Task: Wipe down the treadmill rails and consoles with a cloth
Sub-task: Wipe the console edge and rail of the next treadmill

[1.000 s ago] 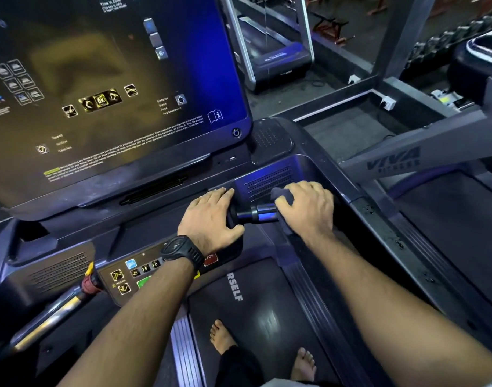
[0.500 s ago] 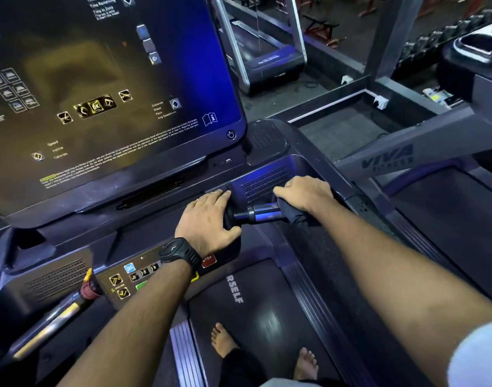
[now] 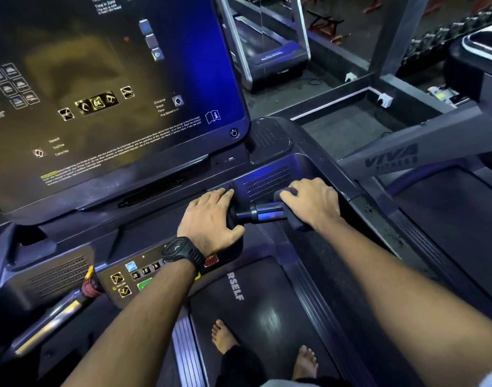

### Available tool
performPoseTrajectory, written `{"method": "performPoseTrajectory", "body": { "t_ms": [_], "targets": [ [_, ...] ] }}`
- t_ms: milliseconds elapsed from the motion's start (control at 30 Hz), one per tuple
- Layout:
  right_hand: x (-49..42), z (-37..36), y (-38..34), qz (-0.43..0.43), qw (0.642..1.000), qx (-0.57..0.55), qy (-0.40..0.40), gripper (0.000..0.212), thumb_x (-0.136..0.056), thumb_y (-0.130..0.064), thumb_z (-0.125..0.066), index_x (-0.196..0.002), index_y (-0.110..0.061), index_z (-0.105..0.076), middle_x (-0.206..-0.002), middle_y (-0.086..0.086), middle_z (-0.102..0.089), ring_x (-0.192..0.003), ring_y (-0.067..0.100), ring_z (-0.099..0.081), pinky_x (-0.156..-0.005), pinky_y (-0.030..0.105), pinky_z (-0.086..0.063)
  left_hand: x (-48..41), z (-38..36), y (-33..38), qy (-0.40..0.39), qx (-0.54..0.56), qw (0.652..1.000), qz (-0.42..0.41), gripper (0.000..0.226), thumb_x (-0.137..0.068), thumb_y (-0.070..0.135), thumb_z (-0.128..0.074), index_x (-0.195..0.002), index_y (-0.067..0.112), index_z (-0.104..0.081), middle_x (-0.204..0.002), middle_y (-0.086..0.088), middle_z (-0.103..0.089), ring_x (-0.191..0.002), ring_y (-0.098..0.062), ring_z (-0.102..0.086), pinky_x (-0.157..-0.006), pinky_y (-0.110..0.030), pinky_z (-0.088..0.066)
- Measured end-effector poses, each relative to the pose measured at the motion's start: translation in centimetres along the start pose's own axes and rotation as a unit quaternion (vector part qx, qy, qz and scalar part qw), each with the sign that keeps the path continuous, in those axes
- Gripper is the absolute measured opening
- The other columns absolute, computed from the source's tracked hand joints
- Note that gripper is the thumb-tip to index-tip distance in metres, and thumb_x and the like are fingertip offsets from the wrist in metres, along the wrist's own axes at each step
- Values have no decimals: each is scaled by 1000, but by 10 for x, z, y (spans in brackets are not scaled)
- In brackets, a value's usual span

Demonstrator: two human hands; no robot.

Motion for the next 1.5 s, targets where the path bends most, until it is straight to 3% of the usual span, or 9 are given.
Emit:
{"method": "performPoseTrajectory", "body": {
  "t_ms": [167,233,367,433,500,667,800,1167,1500],
  "targets": [
    [-28,-3,-10,-30,986,1,-162,60,-87,-61,-41,-122,-21,-69,-130,12,-66,-117,33,-61,-82,36,-39,3,-3,0,-6,5,1000,1,95,-67,65,-36,-152,22,-36,-156,-2,-40,-143,-22,-35,-115,-41,-30],
    [-24,-5,-8,-29,994,-1,-105,54,-87,-59,-41,-111,-23,-73,-117,8,-71,-110,32,-63,-78,35,-39,3,-2,-1,-2,0,1000,1,96,-66,66,-34,-152,22,-37,-155,-2,-41,-142,-22,-37,-115,-41,-31],
    [20,-13,2,26,990,-32,132,50,-82,-50,-35,-92,-21,-74,-92,1,-71,-96,30,-61,-78,40,-45,-1,-1,-1,3,-11,1000,-4,97,-66,67,-33,-151,21,-38,-153,-2,-43,-140,-23,-39,-113,-41,-34],
    [15,-14,3,25,987,-41,151,51,-80,-51,-33,-88,-20,-73,-88,0,-70,-94,29,-61,-77,40,-47,-1,-1,-1,3,-8,1000,-4,96,-66,67,-33,-151,21,-38,-154,-2,-43,-140,-23,-38,-114,-41,-34],
    [13,-18,4,11,990,-35,139,52,-81,-51,-33,-93,-21,-73,-93,-1,-70,-98,28,-60,-80,41,-47,1,-2,-1,3,-7,1000,-2,95,-67,66,-35,-151,21,-39,-154,-3,-43,-141,-23,-38,-114,-42,-34],
    [53,-44,9,45,948,-72,305,47,-86,-38,-60,-127,-16,-66,-131,3,-62,-128,35,-51,-109,56,-36,0,-1,0,7,-4,1000,0,95,-66,66,-34,-150,21,-39,-153,-3,-44,-141,-23,-39,-114,-42,-34],
    [44,-43,10,42,941,-95,323,47,-87,-40,-59,-127,-16,-67,-132,6,-63,-131,36,-50,-108,57,-37,0,-1,0,7,-4,1000,0,94,-67,65,-36,-150,21,-40,-153,-3,-44,-140,-23,-39,-113,-43,-35],
    [76,-96,-3,18,920,-83,383,59,-102,-41,-54,-151,-13,-37,-158,18,-34,-147,48,-26,-117,65,-25,3,0,1,2,-7,1000,4,97,-64,66,-32,-150,21,-40,-154,-3,-43,-141,-22,-39,-114,-41,-33],
    [76,-86,-11,28,913,-61,401,54,-101,-41,-50,-149,-17,-45,-154,15,-47,-145,44,-34,-116,64,-28,3,-1,2,5,-5,1000,2,97,-65,65,-33,-150,20,-40,-153,-4,-44,-141,-23,-39,-114,-42,-34]
  ]
}}
Point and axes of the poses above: each hand's wrist, its own x-axis away from the middle knuckle, its own z-axis out of the back of the hand, y = z × x, the point moved 5 cm from there along -x, towards the middle knuckle
